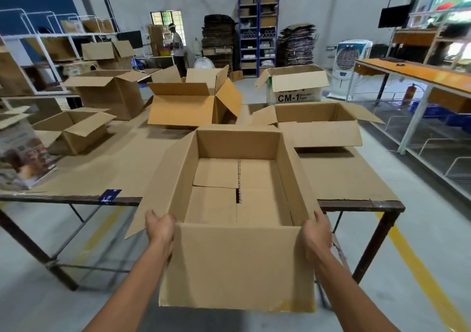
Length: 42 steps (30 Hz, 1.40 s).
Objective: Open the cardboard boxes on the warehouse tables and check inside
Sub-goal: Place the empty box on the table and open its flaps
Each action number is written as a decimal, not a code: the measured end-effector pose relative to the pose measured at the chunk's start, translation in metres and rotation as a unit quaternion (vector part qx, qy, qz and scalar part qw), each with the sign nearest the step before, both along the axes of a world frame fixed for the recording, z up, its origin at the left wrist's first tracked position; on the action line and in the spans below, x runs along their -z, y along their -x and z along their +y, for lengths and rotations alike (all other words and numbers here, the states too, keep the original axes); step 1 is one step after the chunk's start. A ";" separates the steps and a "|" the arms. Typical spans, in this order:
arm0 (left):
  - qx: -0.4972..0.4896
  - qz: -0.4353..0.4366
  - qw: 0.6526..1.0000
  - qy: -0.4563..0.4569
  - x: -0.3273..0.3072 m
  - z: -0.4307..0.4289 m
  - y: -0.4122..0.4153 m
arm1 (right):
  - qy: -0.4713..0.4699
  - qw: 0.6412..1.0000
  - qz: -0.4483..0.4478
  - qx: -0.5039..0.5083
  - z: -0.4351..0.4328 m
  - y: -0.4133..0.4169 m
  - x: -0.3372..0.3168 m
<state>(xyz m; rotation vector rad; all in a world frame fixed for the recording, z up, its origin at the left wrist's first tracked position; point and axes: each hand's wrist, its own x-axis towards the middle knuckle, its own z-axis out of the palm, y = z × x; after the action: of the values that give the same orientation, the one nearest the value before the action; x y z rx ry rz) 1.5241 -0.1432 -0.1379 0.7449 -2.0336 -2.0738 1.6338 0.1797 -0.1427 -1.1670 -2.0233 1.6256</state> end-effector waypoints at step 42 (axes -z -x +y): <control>0.417 0.095 0.903 -0.036 -0.088 0.262 -0.144 | -0.064 0.857 0.100 0.502 0.066 -0.335 -0.076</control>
<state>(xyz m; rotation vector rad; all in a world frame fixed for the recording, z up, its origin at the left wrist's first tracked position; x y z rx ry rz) 1.6678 0.1192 -0.0494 -0.4272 -2.4090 -2.4741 1.9689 0.2458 -0.0668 -1.5314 -1.0128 0.9782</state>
